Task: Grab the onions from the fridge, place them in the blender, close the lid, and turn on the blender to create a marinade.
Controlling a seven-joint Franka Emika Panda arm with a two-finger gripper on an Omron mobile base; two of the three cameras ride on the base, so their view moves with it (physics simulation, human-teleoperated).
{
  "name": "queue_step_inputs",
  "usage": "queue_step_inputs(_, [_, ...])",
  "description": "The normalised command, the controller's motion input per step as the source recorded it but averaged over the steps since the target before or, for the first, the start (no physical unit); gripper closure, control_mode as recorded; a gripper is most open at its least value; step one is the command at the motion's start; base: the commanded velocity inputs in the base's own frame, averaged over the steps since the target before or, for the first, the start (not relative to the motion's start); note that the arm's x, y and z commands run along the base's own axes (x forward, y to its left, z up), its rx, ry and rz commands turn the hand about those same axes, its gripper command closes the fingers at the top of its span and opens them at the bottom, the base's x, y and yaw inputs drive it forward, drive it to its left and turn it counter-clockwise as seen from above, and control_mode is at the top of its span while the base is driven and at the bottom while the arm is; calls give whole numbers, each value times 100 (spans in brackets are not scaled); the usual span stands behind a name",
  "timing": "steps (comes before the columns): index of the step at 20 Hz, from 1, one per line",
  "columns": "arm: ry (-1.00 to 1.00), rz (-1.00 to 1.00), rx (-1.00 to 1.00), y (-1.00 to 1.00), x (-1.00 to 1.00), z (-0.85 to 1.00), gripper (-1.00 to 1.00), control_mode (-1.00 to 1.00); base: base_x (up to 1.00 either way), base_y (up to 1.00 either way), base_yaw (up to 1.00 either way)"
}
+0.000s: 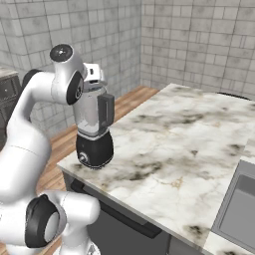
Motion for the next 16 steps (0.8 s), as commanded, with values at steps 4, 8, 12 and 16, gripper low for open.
queue_step_inputs(4, [8,0,3,21,38,-2,100,-100,0,0,0])
queue_step_inputs(8, [7,0,4,3,28,-7,100,-100,0,0,0])
queue_step_inputs(12, [1,-1,2,-2,13,-12,100,-100,0,0,0])
queue_step_inputs(16, [0,-2,0,-12,0,-16,100,-100,0,0,0])
